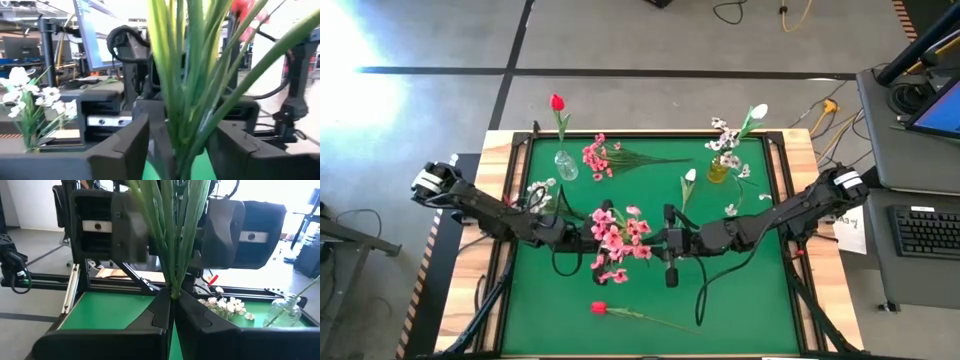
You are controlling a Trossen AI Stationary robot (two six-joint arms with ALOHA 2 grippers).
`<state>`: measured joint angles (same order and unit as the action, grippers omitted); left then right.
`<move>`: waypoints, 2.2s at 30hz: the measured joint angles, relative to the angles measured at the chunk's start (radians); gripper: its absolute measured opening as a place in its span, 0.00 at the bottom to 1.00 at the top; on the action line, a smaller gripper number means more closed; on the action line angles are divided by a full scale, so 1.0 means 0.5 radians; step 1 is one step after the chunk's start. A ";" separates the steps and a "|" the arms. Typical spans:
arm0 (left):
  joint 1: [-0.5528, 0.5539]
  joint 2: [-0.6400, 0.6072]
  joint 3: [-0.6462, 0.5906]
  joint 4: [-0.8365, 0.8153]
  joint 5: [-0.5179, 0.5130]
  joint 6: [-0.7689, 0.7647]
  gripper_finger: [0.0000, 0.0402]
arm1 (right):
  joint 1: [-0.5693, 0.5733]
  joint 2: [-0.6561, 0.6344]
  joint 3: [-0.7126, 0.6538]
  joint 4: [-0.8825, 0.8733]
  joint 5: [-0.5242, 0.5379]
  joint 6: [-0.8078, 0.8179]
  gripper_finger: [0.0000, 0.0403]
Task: Sort flowers into vase by color
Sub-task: Put the right pink flowers into the transparent vase
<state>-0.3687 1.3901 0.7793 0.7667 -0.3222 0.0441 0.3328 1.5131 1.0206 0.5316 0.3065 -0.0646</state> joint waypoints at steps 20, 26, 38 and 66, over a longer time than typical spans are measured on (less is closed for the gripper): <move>0.008 -0.004 -0.008 -0.026 -0.016 0.045 0.01 | 0.000 0.000 0.000 0.012 0.016 0.045 0.34; 0.008 -0.185 -0.011 -0.346 -0.220 0.050 0.00 | 0.000 -0.042 0.000 -0.006 0.023 0.097 0.49; 0.024 -0.932 -0.011 -1.548 -1.253 -0.041 0.00 | 0.000 -0.083 0.000 -0.150 0.241 0.249 0.63; 1.502 -1.384 -0.046 -1.692 -0.800 0.297 0.00 | -0.040 -0.079 0.000 -0.174 0.247 0.242 0.61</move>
<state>0.3824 0.6983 0.7563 -0.0793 -0.7219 0.1928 0.3129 1.4734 1.0206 0.4448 0.4301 0.0564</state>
